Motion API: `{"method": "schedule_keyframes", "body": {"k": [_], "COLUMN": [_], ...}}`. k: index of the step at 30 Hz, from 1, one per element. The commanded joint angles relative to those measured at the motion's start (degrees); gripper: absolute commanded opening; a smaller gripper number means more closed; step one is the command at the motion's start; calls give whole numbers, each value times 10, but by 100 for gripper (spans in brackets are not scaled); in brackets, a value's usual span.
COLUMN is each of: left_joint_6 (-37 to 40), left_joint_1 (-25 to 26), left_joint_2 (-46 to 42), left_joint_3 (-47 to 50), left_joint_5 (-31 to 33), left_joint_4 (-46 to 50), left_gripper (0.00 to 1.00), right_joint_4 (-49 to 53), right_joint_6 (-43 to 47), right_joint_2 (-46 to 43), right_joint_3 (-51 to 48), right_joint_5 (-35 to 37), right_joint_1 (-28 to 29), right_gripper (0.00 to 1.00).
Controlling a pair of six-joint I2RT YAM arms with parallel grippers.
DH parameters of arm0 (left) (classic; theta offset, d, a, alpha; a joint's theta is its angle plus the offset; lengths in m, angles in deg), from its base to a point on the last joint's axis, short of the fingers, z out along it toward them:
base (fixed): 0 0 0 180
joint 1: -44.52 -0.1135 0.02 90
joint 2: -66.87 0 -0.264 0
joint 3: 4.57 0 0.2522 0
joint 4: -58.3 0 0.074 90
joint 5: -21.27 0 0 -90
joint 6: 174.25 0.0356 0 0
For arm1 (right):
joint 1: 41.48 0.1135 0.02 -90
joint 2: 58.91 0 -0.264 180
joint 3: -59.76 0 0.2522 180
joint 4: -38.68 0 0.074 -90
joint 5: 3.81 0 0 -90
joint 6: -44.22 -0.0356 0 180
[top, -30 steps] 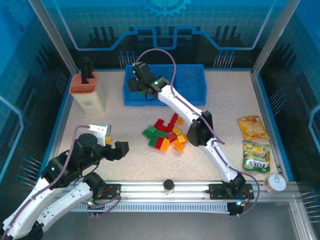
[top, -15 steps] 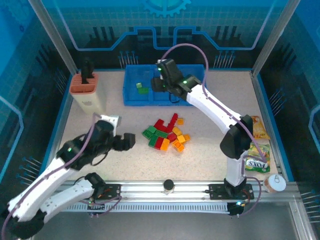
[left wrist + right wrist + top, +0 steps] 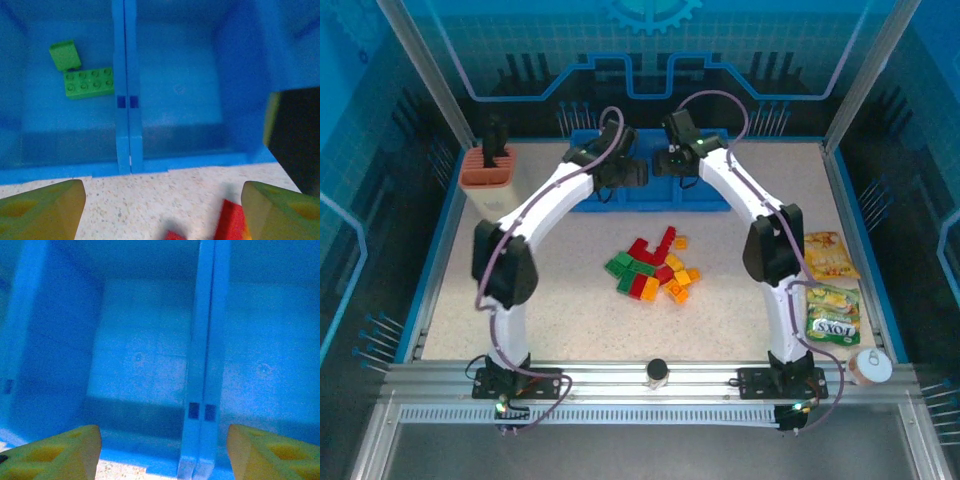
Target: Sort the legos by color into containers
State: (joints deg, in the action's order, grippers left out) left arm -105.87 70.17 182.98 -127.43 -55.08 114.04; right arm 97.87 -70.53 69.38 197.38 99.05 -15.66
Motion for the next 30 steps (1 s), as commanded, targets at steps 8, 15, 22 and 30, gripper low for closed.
{"method": "schedule_keyframes", "body": {"k": [8, 15, 22, 30], "left_joint_6": [47, 61, 63, 43], "left_joint_1": [-25, -30, -30, -30], "left_joint_2": [99, 145, 177, 128], "left_joint_3": [-104, -143, -153, -76], "left_joint_5": [-13, -18, -12, -3], "left_joint_4": [55, 67, 88, 53], "left_gripper": [79, 76, 57, 34], "right_joint_4": [-5, 22, -9, -4], "right_joint_6": [-20, -10, -3, 4], "right_joint_2": [4, 34, 27, 17], "right_joint_3": [-34, -10, -44, -59], "right_joint_5": [26, 0, -35, -14], "right_joint_1": [0, -7, -8, 7], "right_gripper": [62, 60, 41, 23]}}
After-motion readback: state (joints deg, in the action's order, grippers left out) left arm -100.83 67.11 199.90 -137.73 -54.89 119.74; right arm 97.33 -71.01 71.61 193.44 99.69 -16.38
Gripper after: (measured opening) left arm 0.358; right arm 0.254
